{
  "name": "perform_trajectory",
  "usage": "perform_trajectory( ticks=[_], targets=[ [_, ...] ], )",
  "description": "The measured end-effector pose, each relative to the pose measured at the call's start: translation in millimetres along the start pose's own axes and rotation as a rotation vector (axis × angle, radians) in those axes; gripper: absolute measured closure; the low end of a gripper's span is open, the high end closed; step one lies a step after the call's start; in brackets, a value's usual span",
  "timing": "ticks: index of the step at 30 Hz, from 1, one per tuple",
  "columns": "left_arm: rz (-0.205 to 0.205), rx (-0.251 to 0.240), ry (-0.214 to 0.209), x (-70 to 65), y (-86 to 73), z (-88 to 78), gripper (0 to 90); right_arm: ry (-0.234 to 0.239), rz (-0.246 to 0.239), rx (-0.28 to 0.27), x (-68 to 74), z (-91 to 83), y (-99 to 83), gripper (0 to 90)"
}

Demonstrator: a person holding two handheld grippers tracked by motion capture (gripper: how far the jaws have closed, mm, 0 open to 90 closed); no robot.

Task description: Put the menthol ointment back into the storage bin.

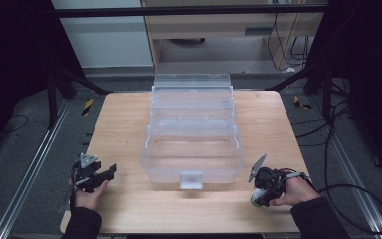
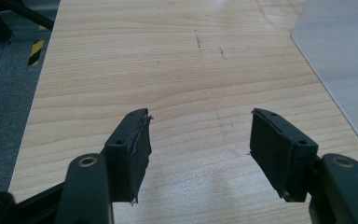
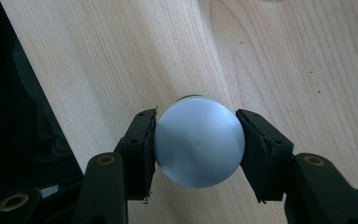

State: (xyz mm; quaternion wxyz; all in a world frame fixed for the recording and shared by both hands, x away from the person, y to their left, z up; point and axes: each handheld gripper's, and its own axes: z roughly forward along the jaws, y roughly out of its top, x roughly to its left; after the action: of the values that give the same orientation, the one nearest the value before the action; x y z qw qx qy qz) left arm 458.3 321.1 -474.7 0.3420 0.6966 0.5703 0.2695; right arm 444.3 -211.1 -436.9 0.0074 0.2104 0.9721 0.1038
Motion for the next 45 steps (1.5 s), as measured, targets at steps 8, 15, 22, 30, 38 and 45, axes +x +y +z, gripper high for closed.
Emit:
perform_trajectory(
  ticks=[8,15,22,30,38,45],
  targets=[
    [0.003,0.006,-0.002,-0.4,0.1,0.9,37.6,0.004,0.010,0.024,-0.5,-0.3,2.9,49.9],
    [0.004,0.009,-0.002,-0.9,0.4,1.7,37.6,0.007,0.013,0.027,-1.2,-2.5,5.8,50.2],
    [0.006,0.009,-0.001,-1.7,0.7,1.4,37.7,-0.010,0.027,0.000,-2.7,-14.2,6.3,50.2],
    [0.009,0.010,-0.003,-1.8,0.6,1.8,37.8,-0.024,0.053,-0.030,-6.3,-28.5,8.8,50.3],
    [0.010,0.009,-0.005,-1.6,0.4,1.4,37.8,-0.032,0.071,-0.069,-8.4,-38.3,13.3,50.3],
    [0.011,0.010,-0.008,-1.5,0.2,1.5,37.9,-0.040,0.081,-0.086,-10.4,-49.0,16.3,50.3]
  ],
)
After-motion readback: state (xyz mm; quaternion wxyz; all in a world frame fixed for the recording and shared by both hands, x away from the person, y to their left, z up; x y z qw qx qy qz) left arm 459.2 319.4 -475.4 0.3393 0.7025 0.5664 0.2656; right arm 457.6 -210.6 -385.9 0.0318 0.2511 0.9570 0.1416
